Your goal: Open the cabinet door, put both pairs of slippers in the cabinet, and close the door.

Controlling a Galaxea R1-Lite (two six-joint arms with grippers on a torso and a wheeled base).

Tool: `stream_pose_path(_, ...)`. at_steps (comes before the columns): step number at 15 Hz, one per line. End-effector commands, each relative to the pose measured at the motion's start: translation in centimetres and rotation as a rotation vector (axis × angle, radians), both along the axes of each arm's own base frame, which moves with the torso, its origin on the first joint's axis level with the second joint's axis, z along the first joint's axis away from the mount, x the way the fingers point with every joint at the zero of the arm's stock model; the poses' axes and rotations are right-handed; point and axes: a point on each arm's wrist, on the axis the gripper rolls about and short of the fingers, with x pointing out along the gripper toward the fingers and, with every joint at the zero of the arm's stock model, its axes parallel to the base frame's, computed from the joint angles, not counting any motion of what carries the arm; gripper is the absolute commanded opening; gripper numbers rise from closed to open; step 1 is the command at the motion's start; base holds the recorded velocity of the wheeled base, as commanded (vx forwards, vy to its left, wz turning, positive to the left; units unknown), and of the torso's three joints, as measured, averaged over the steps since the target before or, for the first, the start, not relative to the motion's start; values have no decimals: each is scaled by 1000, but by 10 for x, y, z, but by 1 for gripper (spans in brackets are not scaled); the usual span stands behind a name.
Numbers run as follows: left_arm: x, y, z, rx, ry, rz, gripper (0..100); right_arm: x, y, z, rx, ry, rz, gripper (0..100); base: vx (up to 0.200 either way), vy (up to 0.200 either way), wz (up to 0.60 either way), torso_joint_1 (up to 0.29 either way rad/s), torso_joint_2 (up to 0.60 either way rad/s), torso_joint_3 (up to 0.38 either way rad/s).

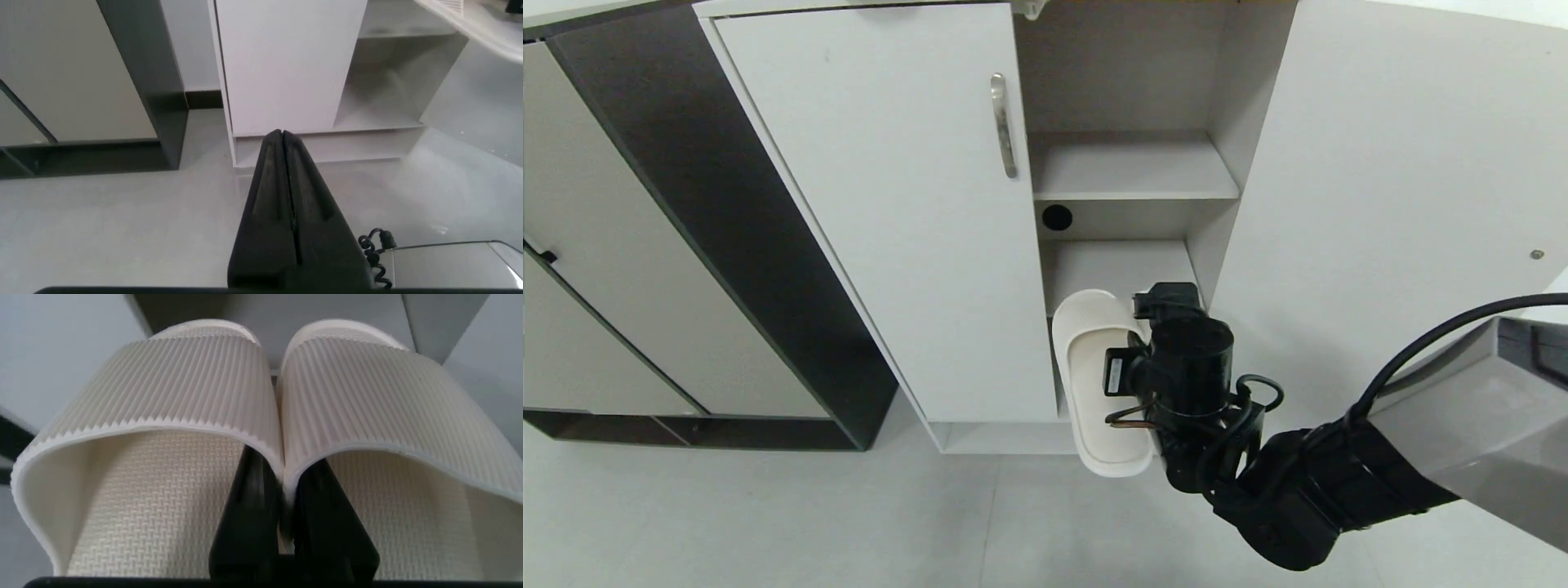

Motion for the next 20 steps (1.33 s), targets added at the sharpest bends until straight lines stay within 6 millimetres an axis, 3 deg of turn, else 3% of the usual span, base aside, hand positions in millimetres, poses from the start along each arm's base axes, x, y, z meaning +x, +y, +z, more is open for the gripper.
stream_pose_path(1,0,0,0,0,2,0,0,21,6,-17,-10,2,-79,0,0,0,0,2,-2,-203)
stream_pose_path(4,0,0,0,-2,2,-2,0,31,6,-20,-12,-3,-139,0,0,0,0,0,2,-91)
stream_pose_path(12,0,0,0,-5,2,-2,0,28,-1,-38,-70,-64,-70,0,0,0,0,0,0,0)
stream_pose_path(14,0,0,0,-8,2,0,0,33,-5,-38,-75,-65,-85,0,0,200,0,2,0,0)
stream_pose_path(20,0,0,0,-10,4,-2,0,40,-15,-37,-83,-66,-119,0,0,0,0,0,0,0)
